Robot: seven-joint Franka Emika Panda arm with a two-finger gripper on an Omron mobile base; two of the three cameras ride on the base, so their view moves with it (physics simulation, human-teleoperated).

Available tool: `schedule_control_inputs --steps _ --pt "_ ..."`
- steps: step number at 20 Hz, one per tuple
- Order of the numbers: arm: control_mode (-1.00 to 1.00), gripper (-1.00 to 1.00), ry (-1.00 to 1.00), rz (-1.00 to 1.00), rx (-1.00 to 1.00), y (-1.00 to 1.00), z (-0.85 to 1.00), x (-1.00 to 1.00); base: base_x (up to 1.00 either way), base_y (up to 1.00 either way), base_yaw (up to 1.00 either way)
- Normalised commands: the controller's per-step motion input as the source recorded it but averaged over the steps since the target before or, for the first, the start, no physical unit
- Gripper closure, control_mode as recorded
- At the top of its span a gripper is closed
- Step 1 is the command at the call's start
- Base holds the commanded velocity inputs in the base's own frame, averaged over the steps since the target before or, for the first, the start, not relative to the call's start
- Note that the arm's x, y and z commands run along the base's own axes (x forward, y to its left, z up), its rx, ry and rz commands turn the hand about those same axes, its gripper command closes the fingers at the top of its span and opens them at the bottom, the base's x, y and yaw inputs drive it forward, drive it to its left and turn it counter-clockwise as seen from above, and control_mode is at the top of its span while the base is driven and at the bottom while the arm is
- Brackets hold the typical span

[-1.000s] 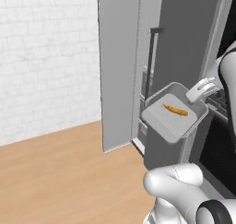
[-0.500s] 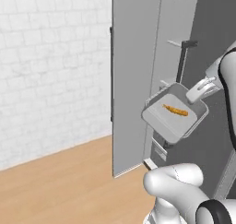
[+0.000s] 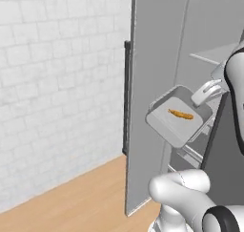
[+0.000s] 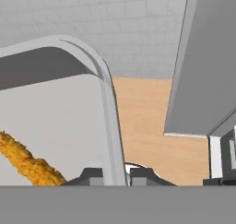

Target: Take the meat container that has the shrimp and place it on the second highest rack of the freezer. Then take the vegetable container that has the lime and tomato and place it on the highest rack of the freezer.

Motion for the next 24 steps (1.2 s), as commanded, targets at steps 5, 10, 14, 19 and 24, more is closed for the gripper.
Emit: schedule_control_inputs --steps 5,10,14,19,24 --pt "1.00 1.00 0.00 0.00 0.00 0.00 0.00 0.00 0.13 0.05 -0.43" --pt "1.00 1.00 0.00 0.00 0.00 0.00 0.00 0.00 0.02 0.10 -0.64" --pt "1.00 1.00 0.00 0.00 0.00 0.00 0.00 0.00 0.00 0.26 -0.69" --pt "1.00 1.00 0.00 0.00 0.00 0.00 0.00 0.00 0.00 0.44 -0.65" --pt "1.00 1.00 0.00 0.00 0.00 0.00 0.00 0.00 0.00 0.71 -0.51"
